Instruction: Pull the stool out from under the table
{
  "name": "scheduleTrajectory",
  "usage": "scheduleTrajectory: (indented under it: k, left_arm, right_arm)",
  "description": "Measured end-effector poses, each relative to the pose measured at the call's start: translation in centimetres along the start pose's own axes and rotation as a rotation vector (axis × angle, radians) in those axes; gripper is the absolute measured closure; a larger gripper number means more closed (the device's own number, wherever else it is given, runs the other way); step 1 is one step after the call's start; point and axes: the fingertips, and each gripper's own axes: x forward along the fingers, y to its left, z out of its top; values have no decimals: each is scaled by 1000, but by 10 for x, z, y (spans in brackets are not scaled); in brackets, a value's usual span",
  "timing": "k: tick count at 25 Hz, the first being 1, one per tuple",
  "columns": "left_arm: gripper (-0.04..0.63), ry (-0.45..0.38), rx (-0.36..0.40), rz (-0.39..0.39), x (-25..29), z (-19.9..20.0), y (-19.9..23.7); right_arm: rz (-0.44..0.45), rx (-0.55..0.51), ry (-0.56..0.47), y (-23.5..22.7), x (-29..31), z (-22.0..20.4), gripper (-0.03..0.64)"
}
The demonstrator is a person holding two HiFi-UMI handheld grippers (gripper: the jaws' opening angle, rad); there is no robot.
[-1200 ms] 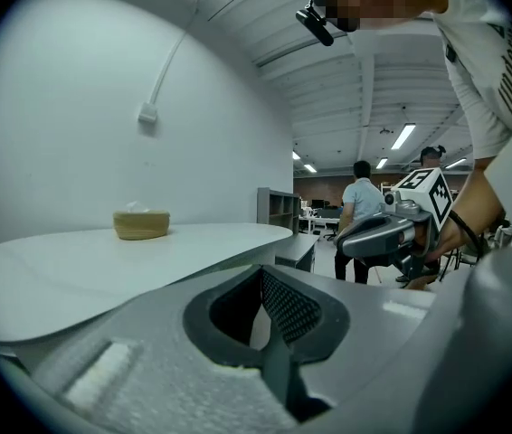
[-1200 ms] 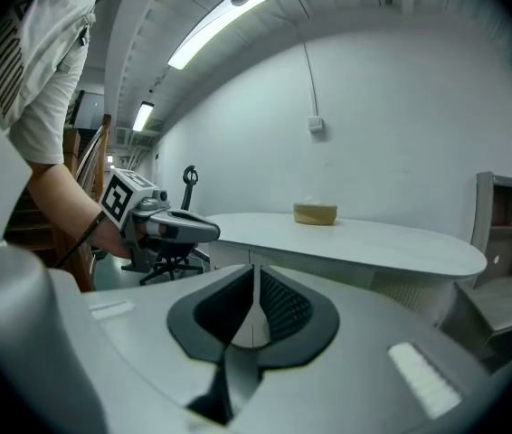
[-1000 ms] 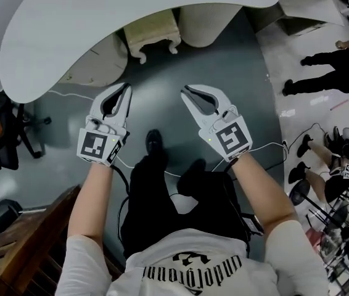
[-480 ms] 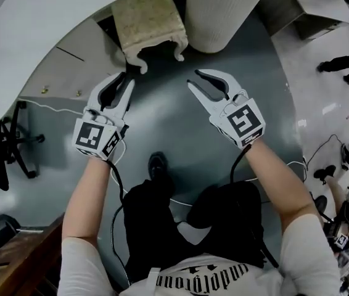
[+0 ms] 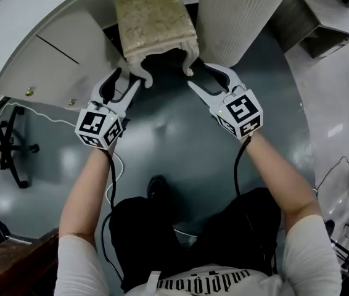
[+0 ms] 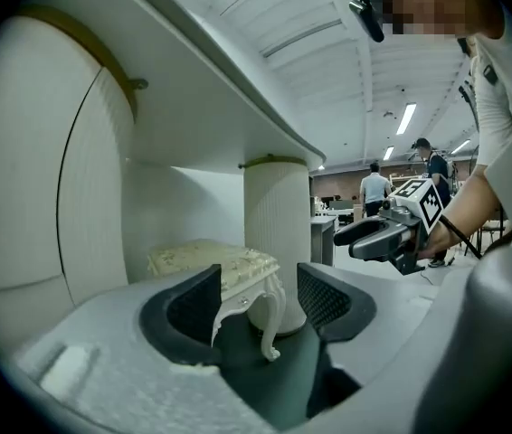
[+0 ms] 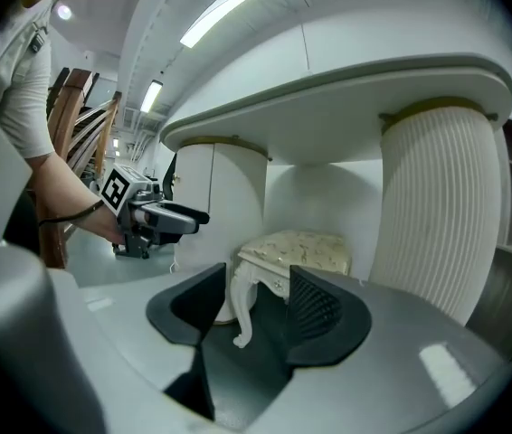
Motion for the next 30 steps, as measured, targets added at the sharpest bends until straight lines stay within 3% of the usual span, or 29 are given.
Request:
scheduleTrajectory:
  k: [5, 15, 22, 30]
  left_arm:
    - [272, 43, 21, 15, 24, -44, 13]
    - [173, 122, -43, 101, 70, -117, 60]
    - [156, 178, -107, 174, 89, -162, 96]
    - [158, 238, -101, 172, 112, -194, 108]
  right_arm:
    - [-24, 12, 33, -23, 21, -32, 355]
    - [-68, 18, 89, -65, 76, -87, 279]
    - [-120, 57, 166, -101, 111, -132, 244]
    - [-160, 65, 234, -126, 144, -166, 248]
